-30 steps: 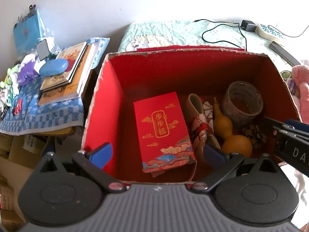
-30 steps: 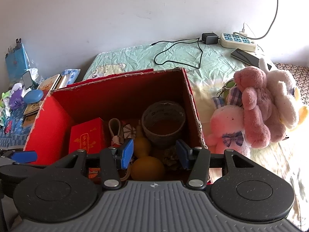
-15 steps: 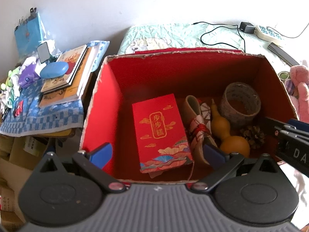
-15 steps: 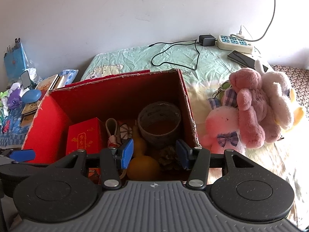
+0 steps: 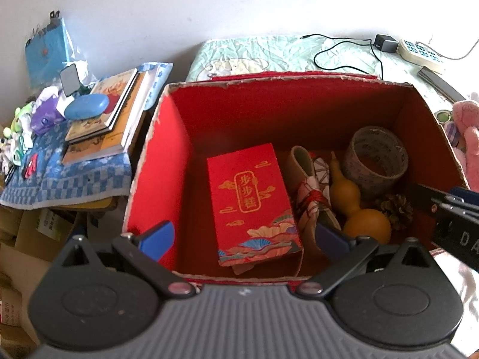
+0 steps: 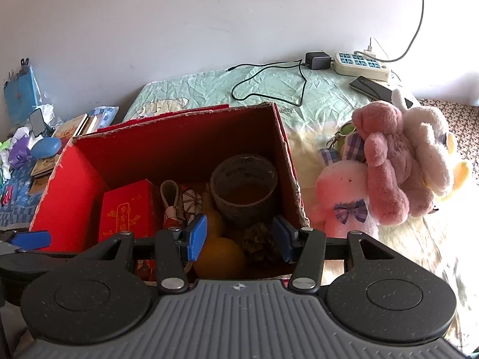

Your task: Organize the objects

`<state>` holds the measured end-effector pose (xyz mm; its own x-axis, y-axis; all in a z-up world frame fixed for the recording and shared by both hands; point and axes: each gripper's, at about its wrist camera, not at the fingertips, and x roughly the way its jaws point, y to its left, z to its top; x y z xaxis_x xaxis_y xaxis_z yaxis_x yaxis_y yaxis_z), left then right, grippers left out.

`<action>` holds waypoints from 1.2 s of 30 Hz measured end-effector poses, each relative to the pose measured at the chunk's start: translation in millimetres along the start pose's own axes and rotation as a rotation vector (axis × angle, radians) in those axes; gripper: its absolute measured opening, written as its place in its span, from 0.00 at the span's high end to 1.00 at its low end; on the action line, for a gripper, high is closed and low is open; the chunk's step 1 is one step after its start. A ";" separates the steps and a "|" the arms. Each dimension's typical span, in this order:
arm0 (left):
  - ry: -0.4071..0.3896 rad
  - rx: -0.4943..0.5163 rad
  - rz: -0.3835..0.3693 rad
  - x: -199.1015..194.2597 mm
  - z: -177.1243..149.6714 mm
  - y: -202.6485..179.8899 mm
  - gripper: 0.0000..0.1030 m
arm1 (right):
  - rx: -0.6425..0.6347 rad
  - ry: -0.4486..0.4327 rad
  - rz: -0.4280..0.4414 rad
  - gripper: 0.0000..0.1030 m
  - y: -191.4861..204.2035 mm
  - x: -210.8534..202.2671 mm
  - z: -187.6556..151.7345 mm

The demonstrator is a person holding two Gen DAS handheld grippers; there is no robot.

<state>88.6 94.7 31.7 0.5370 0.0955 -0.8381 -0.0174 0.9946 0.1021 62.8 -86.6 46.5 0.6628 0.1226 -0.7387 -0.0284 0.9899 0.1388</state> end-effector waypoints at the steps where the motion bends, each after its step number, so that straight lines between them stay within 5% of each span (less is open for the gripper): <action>1: -0.002 0.002 0.001 -0.3 -0.4 -0.4 0.02 | 0.002 0.000 0.000 0.49 0.1 0.0 -0.2; 36: 0.000 -0.004 -0.003 4.0 -2.2 1.8 0.02 | 0.004 -0.044 0.050 0.49 1.3 0.3 -7.5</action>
<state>88.8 96.9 27.3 0.5373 0.0924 -0.8383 -0.0194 0.9951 0.0972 57.3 -84.7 41.5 0.6932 0.1684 -0.7008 -0.0592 0.9823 0.1776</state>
